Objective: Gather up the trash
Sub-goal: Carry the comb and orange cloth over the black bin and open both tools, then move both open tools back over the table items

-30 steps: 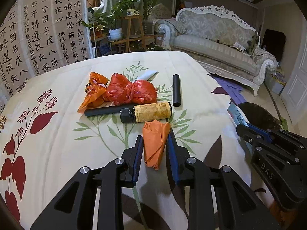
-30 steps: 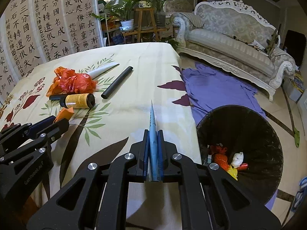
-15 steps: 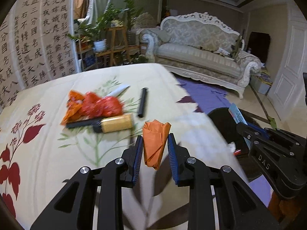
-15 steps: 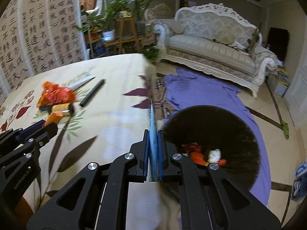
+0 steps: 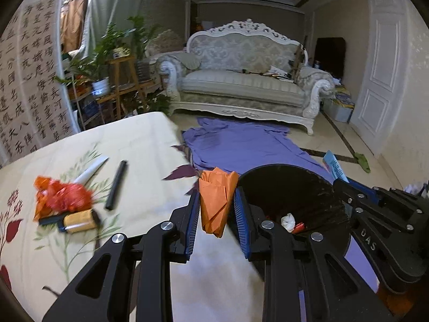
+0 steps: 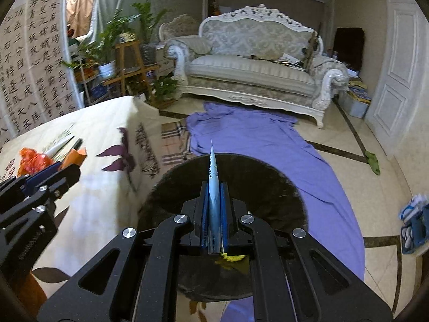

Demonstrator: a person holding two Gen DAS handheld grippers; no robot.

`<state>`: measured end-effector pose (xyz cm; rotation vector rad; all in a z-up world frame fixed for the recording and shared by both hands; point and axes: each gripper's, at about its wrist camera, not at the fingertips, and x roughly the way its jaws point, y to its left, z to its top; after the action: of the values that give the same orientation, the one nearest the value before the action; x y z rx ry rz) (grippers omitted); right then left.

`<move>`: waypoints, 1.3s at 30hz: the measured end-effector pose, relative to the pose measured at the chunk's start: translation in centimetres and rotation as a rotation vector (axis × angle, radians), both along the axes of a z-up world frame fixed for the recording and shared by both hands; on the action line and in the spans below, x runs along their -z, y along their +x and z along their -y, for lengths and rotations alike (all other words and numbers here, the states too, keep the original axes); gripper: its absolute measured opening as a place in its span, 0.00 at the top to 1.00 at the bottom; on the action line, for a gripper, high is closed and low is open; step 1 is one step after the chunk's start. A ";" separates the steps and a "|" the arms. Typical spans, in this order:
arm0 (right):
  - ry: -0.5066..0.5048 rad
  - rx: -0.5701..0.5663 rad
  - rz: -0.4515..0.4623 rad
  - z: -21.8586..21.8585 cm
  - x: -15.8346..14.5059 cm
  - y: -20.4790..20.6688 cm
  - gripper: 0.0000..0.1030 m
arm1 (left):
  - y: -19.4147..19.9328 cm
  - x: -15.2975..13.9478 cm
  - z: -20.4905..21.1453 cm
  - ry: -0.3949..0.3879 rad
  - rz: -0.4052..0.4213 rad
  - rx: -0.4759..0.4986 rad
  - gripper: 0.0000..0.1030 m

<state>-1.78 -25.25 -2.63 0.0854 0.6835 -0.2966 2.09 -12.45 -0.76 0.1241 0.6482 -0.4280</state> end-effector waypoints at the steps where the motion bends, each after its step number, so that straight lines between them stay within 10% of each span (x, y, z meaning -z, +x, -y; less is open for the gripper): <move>1: 0.001 0.006 0.002 0.4 0.1 0.0 0.92 | 0.1 0.1 0.4 0.004 0.001 0.003 0.73; 20: 0.038 0.072 -0.005 5.5 2.2 1.8 0.91 | 3.3 2.7 6.1 0.112 -0.032 0.047 0.72; 24: 0.046 0.081 -0.008 6.1 2.6 2.0 0.80 | 3.6 3.3 6.5 0.126 -0.049 0.027 0.43; 39: 0.055 0.068 -0.005 5.5 2.4 2.1 0.74 | 3.5 1.8 2.9 0.098 -0.056 -0.050 0.33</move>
<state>0.28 -30.72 -5.05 0.1612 0.6949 -0.3435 5.58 -15.37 -2.59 0.1885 0.7265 -0.3527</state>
